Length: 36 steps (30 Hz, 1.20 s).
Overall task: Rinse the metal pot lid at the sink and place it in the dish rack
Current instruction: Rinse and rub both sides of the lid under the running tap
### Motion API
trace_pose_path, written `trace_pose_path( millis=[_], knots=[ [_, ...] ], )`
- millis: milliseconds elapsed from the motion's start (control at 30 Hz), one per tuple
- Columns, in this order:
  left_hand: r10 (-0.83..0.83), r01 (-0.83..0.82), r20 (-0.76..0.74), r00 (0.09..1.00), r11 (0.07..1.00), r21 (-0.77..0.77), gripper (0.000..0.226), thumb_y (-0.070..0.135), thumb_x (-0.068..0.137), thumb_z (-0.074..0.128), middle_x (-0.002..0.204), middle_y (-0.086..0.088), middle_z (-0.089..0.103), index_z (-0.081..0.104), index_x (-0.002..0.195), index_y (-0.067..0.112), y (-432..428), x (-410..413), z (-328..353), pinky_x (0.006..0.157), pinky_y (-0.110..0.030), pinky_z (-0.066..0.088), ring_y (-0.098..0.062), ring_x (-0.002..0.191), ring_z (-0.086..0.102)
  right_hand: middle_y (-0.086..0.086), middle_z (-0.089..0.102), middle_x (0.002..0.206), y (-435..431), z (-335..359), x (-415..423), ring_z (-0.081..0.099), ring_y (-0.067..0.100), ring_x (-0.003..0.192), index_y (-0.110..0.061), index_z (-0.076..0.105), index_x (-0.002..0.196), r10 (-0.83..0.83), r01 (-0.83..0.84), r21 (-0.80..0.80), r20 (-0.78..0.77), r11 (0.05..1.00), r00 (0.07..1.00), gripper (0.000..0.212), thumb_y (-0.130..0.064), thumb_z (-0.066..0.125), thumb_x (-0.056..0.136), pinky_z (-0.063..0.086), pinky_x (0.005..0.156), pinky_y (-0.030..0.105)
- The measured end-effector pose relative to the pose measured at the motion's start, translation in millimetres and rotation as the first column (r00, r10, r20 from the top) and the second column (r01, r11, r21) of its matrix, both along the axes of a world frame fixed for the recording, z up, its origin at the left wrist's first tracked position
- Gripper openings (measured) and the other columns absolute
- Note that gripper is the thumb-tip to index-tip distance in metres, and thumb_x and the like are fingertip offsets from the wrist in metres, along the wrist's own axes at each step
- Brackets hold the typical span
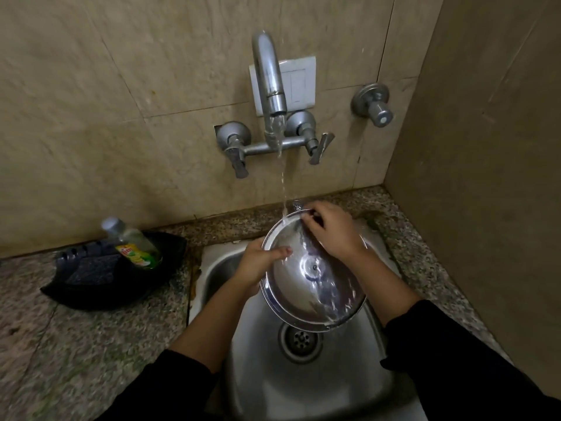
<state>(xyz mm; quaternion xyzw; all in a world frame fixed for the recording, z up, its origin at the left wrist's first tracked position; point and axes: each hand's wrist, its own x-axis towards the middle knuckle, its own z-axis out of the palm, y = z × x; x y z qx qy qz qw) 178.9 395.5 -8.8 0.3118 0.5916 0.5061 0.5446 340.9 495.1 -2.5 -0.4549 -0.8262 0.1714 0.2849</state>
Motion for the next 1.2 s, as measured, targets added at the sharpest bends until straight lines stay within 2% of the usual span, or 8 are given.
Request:
trace_pose_path(
  millis=[200, 367, 467, 633, 767, 900, 1067, 1200],
  knots=[
    [-0.015, 0.024, -0.153, 0.988, 0.998, 0.055, 0.027, -0.004, 0.076, 0.069, 0.087, -0.006, 0.074, 0.071, 0.100, 0.009, -9, -10, -4, 0.077, -0.034, 0.053, -0.028, 0.085, 0.069, 0.001, 0.070, 0.110, -9, 16, -35, 0.063, 0.021, 0.098, -0.021, 0.067, 0.106, 0.345, -0.330, -0.130, 0.118, 0.935, 0.931, 0.026, -0.038, 0.050, 0.095, 0.046, 0.078, 0.033],
    [0.186, -0.189, 0.065, 0.980, 0.981, 0.041, 0.028, 0.006, 0.081, 0.069, 0.094, -0.013, 0.076, 0.068, 0.109, 0.005, -38, -33, -9, 0.078, -0.046, 0.058, -0.032, 0.086, 0.072, 0.007, 0.071, 0.085, 3, 0, -22, 0.064, 0.025, 0.081, -0.015, 0.068, 0.086, -0.133, 0.106, -0.340, -0.057, 0.935, 0.990, 0.057, -0.067, 0.044, 0.086, 0.047, 0.069, 0.033],
    [0.151, -0.157, 0.139, 0.979, 0.987, 0.036, 0.018, 0.007, 0.088, 0.060, 0.085, -0.004, 0.077, 0.067, 0.104, 0.011, -48, -43, 1, 0.071, -0.036, 0.060, -0.020, 0.077, 0.073, 0.005, 0.063, 0.061, 4, -5, -23, 0.060, 0.022, 0.064, -0.012, 0.058, 0.058, -0.243, 0.115, -0.462, -0.229, 0.879, 0.942, 0.059, -0.064, 0.051, 0.085, 0.039, 0.061, 0.031],
    [-0.109, 0.113, 0.056, 0.992, 0.991, -0.077, 0.034, 0.013, 0.079, 0.071, 0.102, -0.012, 0.074, 0.066, 0.112, 0.011, -39, -59, 22, 0.085, -0.041, 0.056, -0.031, 0.095, 0.069, 0.004, 0.055, 0.054, -6, 16, -37, 0.053, 0.017, 0.054, -0.015, 0.058, 0.056, 0.069, -0.165, -0.407, -0.241, 0.898, 0.968, 0.049, -0.054, 0.060, 0.085, 0.039, 0.059, 0.030],
    [-0.169, 0.167, -0.079, 0.982, 0.986, -0.030, 0.023, -0.003, 0.081, 0.065, 0.087, -0.006, 0.076, 0.069, 0.101, 0.008, -26, -50, 29, 0.070, -0.028, 0.059, -0.022, 0.079, 0.072, 0.000, 0.050, 0.052, -11, 33, -52, 0.049, 0.014, 0.053, -0.014, 0.052, 0.055, 0.277, -0.269, -0.310, -0.018, 0.912, 0.961, 0.053, -0.059, 0.063, 0.080, 0.035, 0.056, 0.030],
    [-0.106, 0.107, -0.074, 0.992, 0.994, -0.001, 0.021, 0.002, 0.082, 0.067, 0.089, -0.004, 0.077, 0.071, 0.098, 0.016, -26, -43, 20, 0.075, -0.035, 0.058, -0.024, 0.084, 0.072, -0.001, 0.057, 0.055, -7, 26, -44, 0.056, 0.016, 0.056, -0.015, 0.057, 0.058, 0.098, -0.093, -0.341, -0.005, 0.935, 0.995, 0.062, -0.073, 0.052, 0.077, 0.037, 0.056, 0.030],
    [0.036, -0.035, -0.015, 0.999, 0.999, 0.040, 0.022, 0.014, 0.088, 0.064, 0.100, -0.010, 0.075, 0.067, 0.109, 0.013, -41, -52, 6, 0.077, -0.039, 0.057, -0.031, 0.093, 0.070, 0.006, 0.052, 0.055, -3, 1, -22, 0.049, 0.021, 0.056, -0.013, 0.052, 0.059, -0.151, 0.043, -0.388, -0.253, 0.921, 0.955, 0.048, -0.038, 0.045, 0.099, 0.037, 0.061, 0.033],
    [0.249, -0.254, 0.155, 0.956, 0.967, 0.010, 0.043, 0.044, 0.094, 0.049, 0.104, -0.012, 0.074, 0.065, 0.116, 0.011, -62, -61, -12, 0.075, -0.039, 0.059, -0.027, 0.093, 0.071, 0.013, 0.067, 0.080, -32, -8, -18, 0.061, 0.022, 0.072, -0.006, 0.067, 0.087, -0.406, -0.039, -0.725, -0.427, 0.687, 0.808, 0.044, -0.039, 0.041, 0.100, 0.047, 0.071, 0.035]
  ],
)
